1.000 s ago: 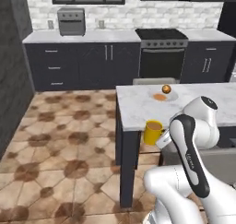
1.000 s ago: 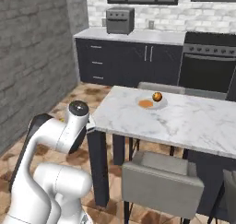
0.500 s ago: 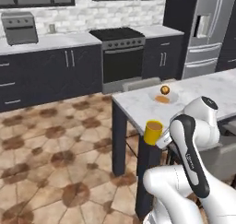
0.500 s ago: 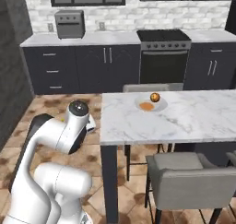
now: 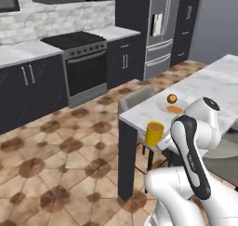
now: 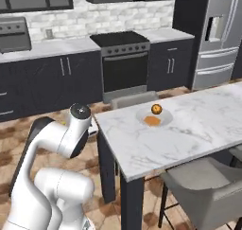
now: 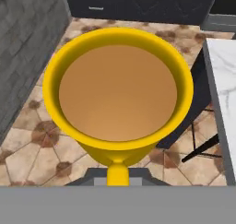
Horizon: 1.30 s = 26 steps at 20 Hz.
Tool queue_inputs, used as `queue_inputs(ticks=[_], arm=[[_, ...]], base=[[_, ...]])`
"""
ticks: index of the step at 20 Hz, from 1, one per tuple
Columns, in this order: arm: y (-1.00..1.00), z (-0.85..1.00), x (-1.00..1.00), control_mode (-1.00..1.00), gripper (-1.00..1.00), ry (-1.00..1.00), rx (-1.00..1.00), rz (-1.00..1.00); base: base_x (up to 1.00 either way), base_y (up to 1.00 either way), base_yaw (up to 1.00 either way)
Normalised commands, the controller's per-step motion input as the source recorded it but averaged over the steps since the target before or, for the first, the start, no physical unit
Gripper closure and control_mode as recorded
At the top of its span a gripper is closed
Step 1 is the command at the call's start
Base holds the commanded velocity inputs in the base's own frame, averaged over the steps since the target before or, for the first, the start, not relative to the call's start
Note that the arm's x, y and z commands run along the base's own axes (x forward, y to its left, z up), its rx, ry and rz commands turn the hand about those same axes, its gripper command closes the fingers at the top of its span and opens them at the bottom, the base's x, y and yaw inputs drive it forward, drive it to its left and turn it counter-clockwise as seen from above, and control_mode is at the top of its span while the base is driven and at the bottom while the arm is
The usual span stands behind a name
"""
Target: Pick up the brewed coffee from the coffee machine and place it next to the breakfast plate on the dining counter.
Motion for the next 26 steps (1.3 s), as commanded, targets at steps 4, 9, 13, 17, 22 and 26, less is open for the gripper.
queue_inputs(ticks=[4,9,13,17,22,26], arm=[[0.0,0.0,0.0,1.0,1.0,0.0,0.0,0.0],[0.0,0.0,0.0,1.0,1.0,0.0,0.0,0.0],[0.0,0.0,0.0,1.0,1.0,0.0,0.0,0.0],[0.0,0.0,0.0,1.0,1.0,0.0,0.0,0.0],[0.0,0.0,0.0,1.0,1.0,0.0,0.0,0.0],[0.0,0.0,0.0,1.0,1.0,0.0,0.0,0.0]], base=[[0.41,1.0,-0.51],[0.42,1.0,-0.56],[0.37,1.0,-0.58],[0.36,1.0,-0.59],[0.17,1.0,-0.59],[0.18,1.0,-0.64]])
